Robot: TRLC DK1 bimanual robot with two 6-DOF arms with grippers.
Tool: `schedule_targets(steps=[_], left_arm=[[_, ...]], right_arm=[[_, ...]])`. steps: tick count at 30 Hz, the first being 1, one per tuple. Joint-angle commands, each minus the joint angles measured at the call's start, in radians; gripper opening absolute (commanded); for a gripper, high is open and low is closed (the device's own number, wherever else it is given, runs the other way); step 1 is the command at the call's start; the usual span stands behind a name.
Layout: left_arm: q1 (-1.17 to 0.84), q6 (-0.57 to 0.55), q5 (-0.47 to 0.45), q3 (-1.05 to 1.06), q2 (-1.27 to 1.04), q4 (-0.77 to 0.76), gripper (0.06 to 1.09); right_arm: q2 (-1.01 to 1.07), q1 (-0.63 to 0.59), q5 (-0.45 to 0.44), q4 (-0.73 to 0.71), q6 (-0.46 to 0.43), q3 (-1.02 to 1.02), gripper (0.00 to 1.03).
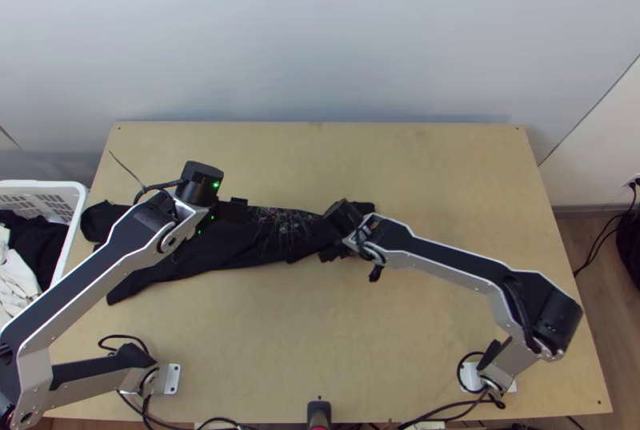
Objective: Fold the t-shirt
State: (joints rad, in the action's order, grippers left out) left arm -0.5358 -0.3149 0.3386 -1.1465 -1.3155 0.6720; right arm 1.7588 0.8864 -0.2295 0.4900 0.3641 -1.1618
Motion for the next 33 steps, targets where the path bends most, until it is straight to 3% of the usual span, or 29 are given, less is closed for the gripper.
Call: schedule_targets(steps=[1,6,14,21,29,33], left_arm=[[0.0,-0.001,0.0,-0.022,-0.01,-0.008,1.04],[0.014,0.0,0.002,-0.038,-0.01,-0.008,1.03],[0.01,0.028,-0.006,-0.019,-0.007,0.032,1.03],[-0.03,0.099,-0.016,0.037,-0.002,0.086,1.03],[-0.224,0.083,-0.047,0.11,-0.019,0.279,1.03],[-0.311,0.056,-0.047,0.14,-0.022,0.291,1.03]], right_arm=[[-0.09,-0.073,-0.037,0.027,-0.068,-0.036,0.05],[-0.2,-0.175,-0.065,0.114,-0.134,-0.128,0.03],[-0.251,-0.336,-0.067,0.257,-0.169,-0.314,0.03],[-0.326,-0.369,-0.07,0.262,-0.192,-0.243,0.03],[-0.346,-0.394,-0.085,0.262,-0.189,-0.211,0.03],[-0.348,-0.386,-0.088,0.262,-0.189,-0.21,0.03]])
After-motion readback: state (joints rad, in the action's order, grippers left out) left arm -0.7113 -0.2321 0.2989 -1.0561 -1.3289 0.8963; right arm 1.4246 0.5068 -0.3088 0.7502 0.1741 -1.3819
